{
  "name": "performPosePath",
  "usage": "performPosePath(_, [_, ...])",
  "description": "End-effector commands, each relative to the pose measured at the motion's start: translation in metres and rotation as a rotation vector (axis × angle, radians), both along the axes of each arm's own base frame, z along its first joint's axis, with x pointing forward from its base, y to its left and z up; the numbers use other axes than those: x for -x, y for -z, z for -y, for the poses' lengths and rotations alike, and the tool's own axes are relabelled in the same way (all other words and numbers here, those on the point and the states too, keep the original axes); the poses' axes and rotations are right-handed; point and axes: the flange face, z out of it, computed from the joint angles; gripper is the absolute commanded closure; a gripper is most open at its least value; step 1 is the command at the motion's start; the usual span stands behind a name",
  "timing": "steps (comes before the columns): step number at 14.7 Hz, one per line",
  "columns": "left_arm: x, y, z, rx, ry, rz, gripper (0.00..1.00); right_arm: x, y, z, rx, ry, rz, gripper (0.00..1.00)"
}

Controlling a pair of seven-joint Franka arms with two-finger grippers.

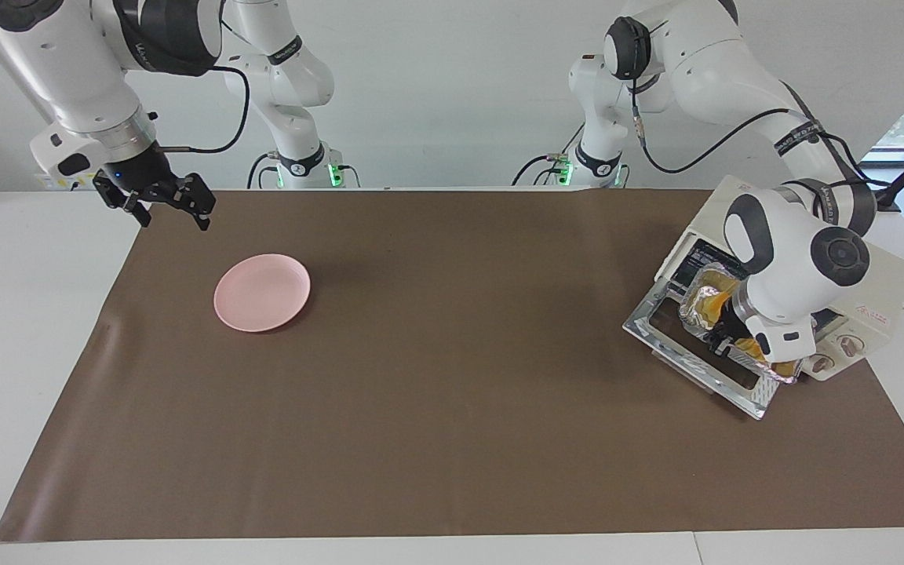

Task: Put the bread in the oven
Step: 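Lower the foil tray into the open toaster oven with the left gripper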

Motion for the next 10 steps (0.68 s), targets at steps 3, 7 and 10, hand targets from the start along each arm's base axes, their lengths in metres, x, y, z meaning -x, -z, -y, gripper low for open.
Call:
performPosePath(3, [0.033, -0.029, -0.034, 0.077, -0.008, 0.019, 1.00, 0.002, -0.001, 0.001, 0.011, 0.008, -0.006, 0.00])
performPosePath(7, [0.037, -0.026, -0.039, 0.074, -0.017, 0.017, 1.00, 0.002, -0.001, 0.001, 0.011, 0.008, -0.006, 0.00])
performPosePath(10, [0.040, -0.022, -0.047, 0.046, -0.017, 0.008, 1.00, 0.002, -0.001, 0.001, 0.011, 0.008, -0.006, 0.00])
